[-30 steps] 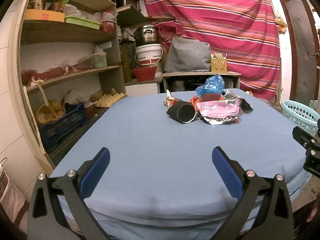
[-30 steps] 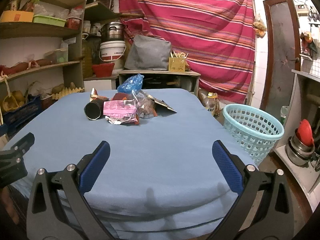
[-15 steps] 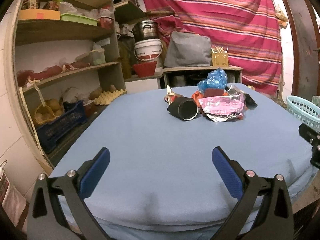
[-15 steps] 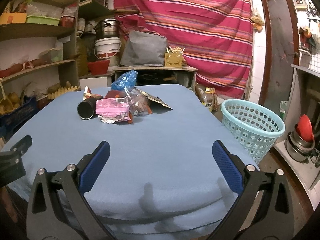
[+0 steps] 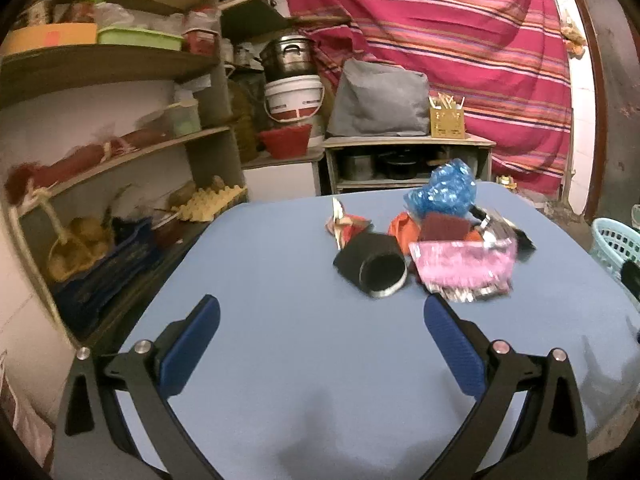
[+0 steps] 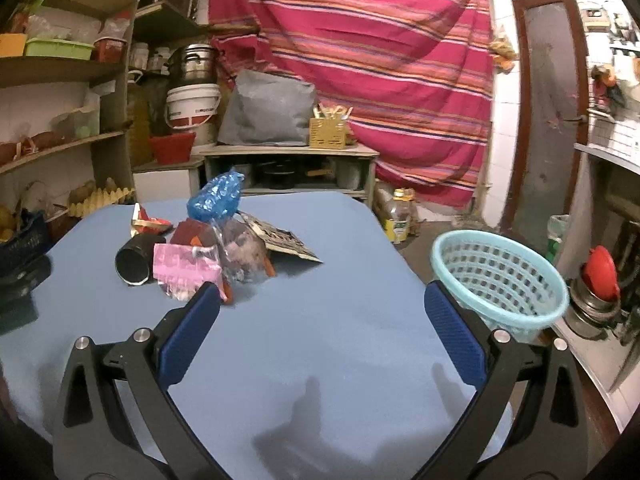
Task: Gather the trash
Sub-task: 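Grasp the printed card packet with the right tool while the left tool grasps the black cylinder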
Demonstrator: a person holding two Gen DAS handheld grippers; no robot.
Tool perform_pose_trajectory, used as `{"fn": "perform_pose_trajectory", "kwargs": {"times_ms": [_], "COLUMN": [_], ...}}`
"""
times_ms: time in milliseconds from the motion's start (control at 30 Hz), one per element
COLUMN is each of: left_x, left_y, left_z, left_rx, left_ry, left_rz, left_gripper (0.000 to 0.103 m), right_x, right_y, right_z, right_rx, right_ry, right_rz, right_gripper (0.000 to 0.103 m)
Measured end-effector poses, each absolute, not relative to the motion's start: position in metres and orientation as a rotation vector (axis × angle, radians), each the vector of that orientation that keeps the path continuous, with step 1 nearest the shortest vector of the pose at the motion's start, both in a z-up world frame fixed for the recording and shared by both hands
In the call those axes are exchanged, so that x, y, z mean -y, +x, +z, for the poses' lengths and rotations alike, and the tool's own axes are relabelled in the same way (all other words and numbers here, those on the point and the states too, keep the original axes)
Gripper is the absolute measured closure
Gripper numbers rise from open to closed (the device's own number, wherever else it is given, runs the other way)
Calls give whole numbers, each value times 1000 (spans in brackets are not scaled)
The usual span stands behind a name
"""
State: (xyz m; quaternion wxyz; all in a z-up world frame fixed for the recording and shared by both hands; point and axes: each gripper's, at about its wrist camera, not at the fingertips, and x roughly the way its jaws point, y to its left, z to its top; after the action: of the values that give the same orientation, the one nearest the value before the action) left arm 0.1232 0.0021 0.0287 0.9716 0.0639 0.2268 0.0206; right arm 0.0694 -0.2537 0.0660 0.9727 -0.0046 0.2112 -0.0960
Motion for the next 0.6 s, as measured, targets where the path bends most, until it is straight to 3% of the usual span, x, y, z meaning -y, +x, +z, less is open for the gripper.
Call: {"fn": "perform_pose_trajectory", "kwargs": {"times_ms": [333,600], "left_x": [20,22], "left_y": [222,265], "left_z": [33,10], "left_rx": [-553,-657], "left_ry": [108,74], "left_rz": [32,50], "left_gripper": [4,4], "right_x": [266,275], "right_y": [168,230], "right_z": [81,37], "right_rx": [-513,-692], "right_ry": [-67,-100], "right_rz": [-191,-200], "right_gripper": [4,4]}}
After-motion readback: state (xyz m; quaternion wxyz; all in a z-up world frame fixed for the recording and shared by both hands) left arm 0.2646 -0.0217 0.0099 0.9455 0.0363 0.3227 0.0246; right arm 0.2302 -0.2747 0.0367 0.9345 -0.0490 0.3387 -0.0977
